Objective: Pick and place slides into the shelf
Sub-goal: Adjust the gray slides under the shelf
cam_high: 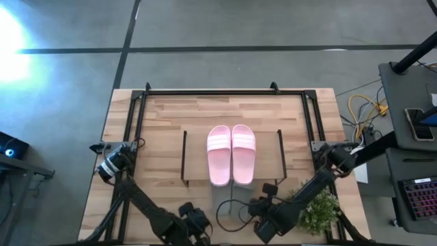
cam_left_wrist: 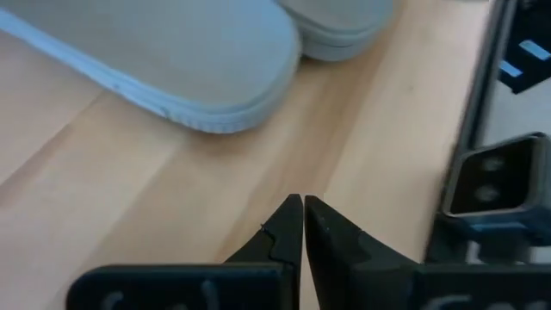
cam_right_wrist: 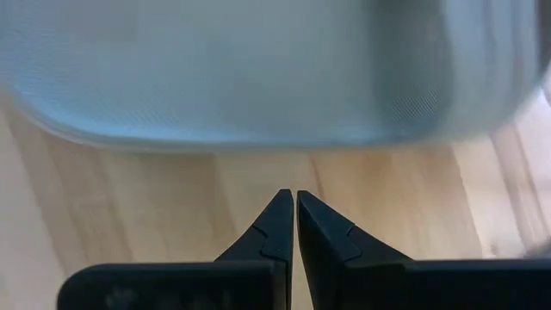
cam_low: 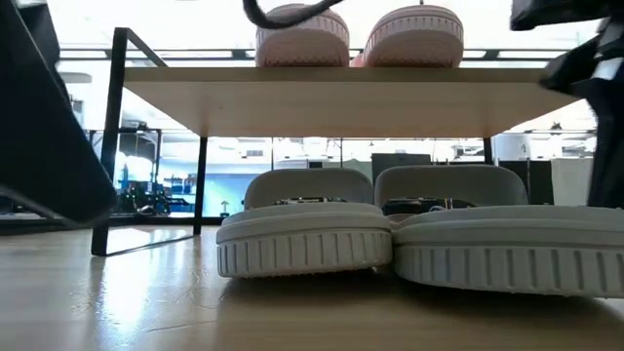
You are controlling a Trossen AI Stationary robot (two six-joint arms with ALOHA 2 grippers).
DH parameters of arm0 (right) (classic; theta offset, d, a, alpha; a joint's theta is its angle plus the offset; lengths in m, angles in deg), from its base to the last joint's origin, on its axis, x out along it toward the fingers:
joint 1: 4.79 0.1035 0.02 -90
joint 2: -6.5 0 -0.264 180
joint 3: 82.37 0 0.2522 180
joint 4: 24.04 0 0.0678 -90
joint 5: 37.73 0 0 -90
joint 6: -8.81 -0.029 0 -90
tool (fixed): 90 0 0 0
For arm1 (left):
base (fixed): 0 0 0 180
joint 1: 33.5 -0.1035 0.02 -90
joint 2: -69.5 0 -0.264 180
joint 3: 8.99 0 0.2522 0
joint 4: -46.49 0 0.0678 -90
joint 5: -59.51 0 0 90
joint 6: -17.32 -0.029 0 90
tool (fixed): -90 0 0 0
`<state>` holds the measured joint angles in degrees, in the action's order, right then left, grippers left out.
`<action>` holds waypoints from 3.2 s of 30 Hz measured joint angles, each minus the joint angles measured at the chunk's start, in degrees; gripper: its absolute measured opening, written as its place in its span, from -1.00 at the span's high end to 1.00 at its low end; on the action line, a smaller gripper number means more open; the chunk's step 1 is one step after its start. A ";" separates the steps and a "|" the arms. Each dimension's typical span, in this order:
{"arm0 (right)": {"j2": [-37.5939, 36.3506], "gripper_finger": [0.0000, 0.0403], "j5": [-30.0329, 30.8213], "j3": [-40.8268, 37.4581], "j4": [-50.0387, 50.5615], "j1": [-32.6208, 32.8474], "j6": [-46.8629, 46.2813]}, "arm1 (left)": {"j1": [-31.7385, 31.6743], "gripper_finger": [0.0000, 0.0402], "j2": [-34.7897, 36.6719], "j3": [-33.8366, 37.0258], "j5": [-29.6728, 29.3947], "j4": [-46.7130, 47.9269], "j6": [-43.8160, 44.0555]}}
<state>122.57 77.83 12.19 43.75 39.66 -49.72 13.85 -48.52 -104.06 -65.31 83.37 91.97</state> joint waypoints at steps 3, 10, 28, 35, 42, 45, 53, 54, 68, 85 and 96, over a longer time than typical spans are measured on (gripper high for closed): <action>0.00 0.95 -0.01 -0.70 -3.75 -1.06 5.72 | 0.02 1.00 0.02 -0.80 -0.01 0.04 -1.65; 0.02 0.95 0.35 -1.79 -3.61 -4.18 9.53 | -0.11 1.00 0.01 -0.91 -0.09 0.07 -1.87; -2.49 0.95 -5.20 -1.33 -0.08 0.24 -8.38 | -0.09 1.00 0.02 -0.84 -0.11 -0.02 -3.07; -3.05 0.95 -16.40 -1.35 -19.80 4.16 -21.11 | -0.03 1.00 0.02 -0.84 -0.10 -0.17 -3.11; -0.11 0.95 -15.03 -1.42 -29.70 2.50 -25.53 | 0.46 1.00 0.03 -1.90 -0.15 -0.36 -3.42; 1.43 0.95 -14.12 -1.46 -29.38 1.26 -24.45 | 0.92 1.00 0.02 -2.98 -0.10 -0.41 -5.40; 3.53 0.95 -3.03 -1.33 -29.46 0.49 -13.56 | 2.18 1.00 0.09 -4.49 -0.10 -0.48 -7.69; 3.56 0.95 -2.52 -1.33 -29.40 0.49 -12.48 | 2.27 1.00 0.09 -4.49 -0.11 -0.44 -7.68; 3.56 0.95 14.65 -1.40 -22.75 -1.48 -10.71 | 2.54 1.00 0.09 -3.62 -0.45 -0.19 -7.58; 1.40 0.95 7.65 2.76 -25.96 2.17 -5.88 | -1.21 1.00 -0.19 -2.64 -1.75 -9.48 -19.42; -0.16 0.95 12.45 10.34 -24.40 4.82 -4.04 | -6.12 1.00 -0.26 0.98 6.03 -13.06 -29.09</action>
<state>122.41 90.27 22.53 19.35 44.49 -53.76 7.73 -48.78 -103.08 -59.28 70.31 62.88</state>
